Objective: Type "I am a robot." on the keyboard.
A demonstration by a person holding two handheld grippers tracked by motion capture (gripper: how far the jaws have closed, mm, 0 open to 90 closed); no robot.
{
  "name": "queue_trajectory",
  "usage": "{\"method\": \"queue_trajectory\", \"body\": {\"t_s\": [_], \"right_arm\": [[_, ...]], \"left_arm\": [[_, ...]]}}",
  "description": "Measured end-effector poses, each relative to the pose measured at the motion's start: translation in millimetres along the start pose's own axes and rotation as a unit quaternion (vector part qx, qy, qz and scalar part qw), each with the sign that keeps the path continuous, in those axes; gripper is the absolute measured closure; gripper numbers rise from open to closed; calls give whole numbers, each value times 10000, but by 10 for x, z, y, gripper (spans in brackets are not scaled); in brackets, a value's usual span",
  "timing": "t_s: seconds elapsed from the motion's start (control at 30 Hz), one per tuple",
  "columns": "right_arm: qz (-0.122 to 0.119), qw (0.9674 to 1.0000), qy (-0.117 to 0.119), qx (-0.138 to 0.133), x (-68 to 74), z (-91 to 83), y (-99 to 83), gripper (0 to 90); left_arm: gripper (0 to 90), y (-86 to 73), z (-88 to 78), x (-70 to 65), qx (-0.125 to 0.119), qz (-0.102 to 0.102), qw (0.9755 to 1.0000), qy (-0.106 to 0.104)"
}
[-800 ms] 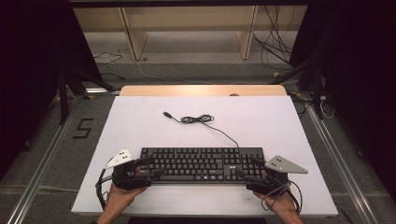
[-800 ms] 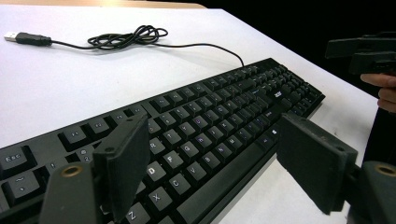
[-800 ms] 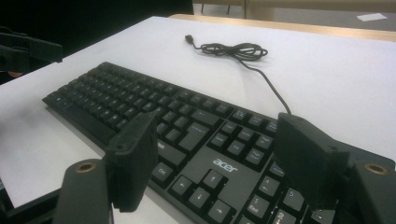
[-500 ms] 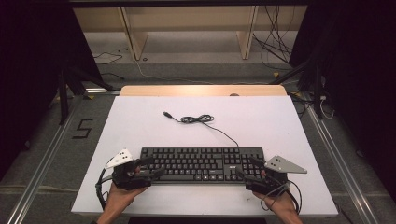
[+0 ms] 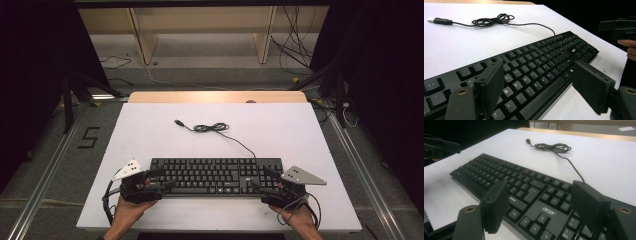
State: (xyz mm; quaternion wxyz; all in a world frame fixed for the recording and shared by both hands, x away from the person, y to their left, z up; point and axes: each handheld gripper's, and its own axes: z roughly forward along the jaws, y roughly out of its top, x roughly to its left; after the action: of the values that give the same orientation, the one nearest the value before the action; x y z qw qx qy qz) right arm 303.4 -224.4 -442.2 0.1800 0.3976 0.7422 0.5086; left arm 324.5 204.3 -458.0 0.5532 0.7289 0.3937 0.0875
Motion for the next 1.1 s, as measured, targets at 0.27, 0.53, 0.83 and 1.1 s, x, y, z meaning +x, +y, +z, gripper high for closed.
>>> {"method": "queue_trajectory", "body": {"t_s": [0.27, 0.53, 0.83, 1.1], "right_arm": [[-2, 10000, 48, 4, 23, 32, 10, 316], [3, 9999, 107, 16, 41, 81, 29, 316], [8, 9997, 222, 42, 82, 185, 69, 315], [25, 9994, 327, 64, 122, 262, 98, 315]], "left_arm": [[253, 0, -2, 4, -14, -14, 10000, 17], [253, 2, -11, 18, -10, -35, 10000, 42], [253, 3, -17, 25, -35, -74, 9999, 64], [253, 3, -19, 27, -34, -81, 9999, 77]]}}
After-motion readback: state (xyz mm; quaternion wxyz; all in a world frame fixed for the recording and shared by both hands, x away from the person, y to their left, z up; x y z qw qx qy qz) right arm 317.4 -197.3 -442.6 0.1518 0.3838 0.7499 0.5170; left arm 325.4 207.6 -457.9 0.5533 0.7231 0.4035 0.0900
